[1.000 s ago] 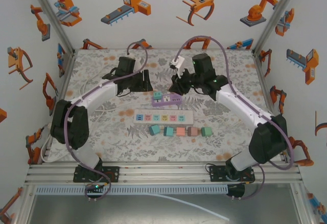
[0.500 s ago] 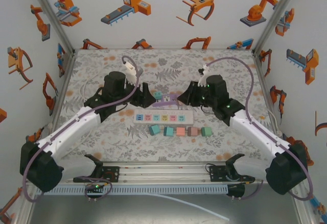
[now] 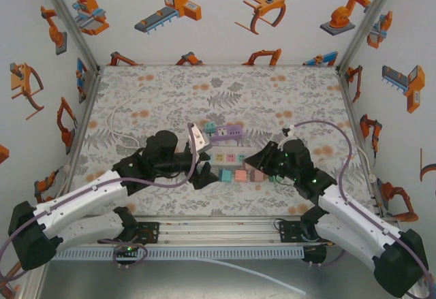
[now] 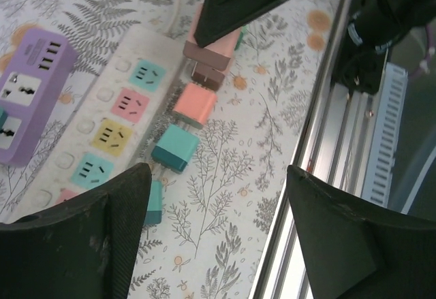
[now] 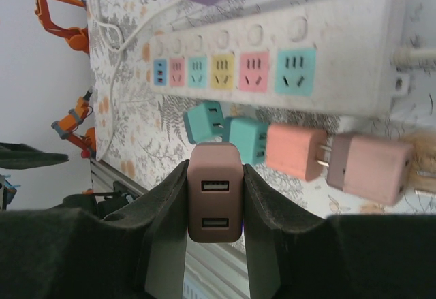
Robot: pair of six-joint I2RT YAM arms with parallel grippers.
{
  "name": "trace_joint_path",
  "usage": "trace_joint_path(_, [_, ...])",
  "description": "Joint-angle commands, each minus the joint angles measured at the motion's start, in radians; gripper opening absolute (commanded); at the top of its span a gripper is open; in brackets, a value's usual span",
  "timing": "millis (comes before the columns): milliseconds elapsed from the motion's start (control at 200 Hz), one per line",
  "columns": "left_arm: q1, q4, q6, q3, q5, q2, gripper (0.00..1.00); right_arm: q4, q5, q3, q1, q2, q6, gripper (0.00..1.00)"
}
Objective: Pull the plug off the socket
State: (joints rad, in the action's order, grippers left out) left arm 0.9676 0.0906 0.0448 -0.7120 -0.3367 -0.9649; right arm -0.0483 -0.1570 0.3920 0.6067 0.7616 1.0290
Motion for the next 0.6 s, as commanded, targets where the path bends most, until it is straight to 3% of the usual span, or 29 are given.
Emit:
trace_joint_path(0, [0.042,0.021,0.153,0.034,0.017,0.037,0.77,-0.024,0.068,-0.051,0.031,-0.071,0.104,0.06])
trace_joint_path(255, [0.073,0.018,0.183,0.063,0.045,0.018,0.85,0.032,0.19,-0.175,0.224,-0.097,0.23,0.05])
trace_joint_path(536, [0.093,-0.024,0.222,0.083,0.048,0.014,1.0,0.272,0.327,-0.195,0.388,0.138,0.256,0.05])
trace_joint_path(596, [0.096,-0.03,0.222,0.087,0.055,0.02,0.97,0.322,0.346,-0.192,0.414,0.199,0.258,0.05])
